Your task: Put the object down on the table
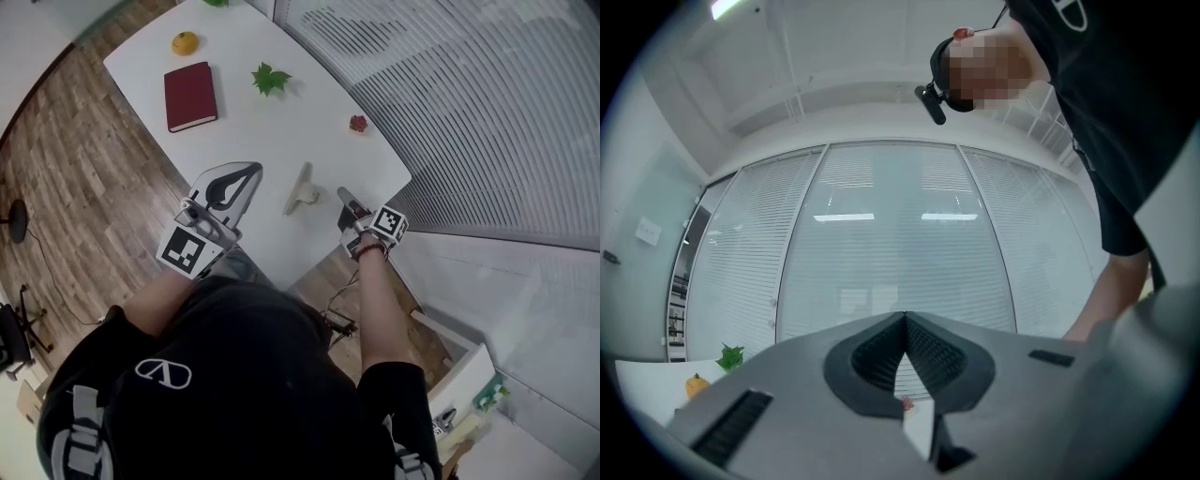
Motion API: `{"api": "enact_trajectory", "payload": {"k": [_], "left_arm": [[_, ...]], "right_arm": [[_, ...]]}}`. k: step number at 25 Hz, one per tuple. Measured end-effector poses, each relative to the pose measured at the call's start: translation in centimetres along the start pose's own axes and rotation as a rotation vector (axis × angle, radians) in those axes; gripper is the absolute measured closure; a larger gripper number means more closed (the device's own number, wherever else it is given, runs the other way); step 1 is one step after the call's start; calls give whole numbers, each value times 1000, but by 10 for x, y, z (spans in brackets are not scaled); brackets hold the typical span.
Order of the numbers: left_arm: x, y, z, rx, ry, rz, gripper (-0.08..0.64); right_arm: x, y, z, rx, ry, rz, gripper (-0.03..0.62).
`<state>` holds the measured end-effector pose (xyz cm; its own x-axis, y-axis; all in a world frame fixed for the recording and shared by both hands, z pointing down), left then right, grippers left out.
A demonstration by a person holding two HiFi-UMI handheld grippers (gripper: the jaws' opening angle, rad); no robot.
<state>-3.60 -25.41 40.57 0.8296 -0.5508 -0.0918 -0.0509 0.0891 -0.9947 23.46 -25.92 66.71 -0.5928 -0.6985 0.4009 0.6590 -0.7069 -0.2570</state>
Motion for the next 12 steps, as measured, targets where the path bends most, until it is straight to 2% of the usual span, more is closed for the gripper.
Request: {"api": "enact_trajectory", "payload": {"k": [2,4,9,12], "left_arm": [[3,3,2,-5,-9,11,554],[7,8,6,0,-22,23,554],[16,22,11,19,-45,53,554],[23,31,17,39,-63,75,554]], "right_arm": [[-17,12,-35,-132,3,63,540],[-36,21,-68,-305,-12,120,541],[-89,35,-151,-781,-168,298,552],[-116,34,-196,-1024,-254,410,563]]}}
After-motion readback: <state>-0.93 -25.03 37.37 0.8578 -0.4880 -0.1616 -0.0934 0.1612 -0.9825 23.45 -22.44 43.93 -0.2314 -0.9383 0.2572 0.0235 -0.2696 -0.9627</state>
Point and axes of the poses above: the fingertips, and each gripper's own axes: x forward along the fingers, z to its right, y out of its top, the point moved 4 cm from there along -x, backward along the fingers, and after that the axes turned 4 degrees about -y, right-handed, at the moved point
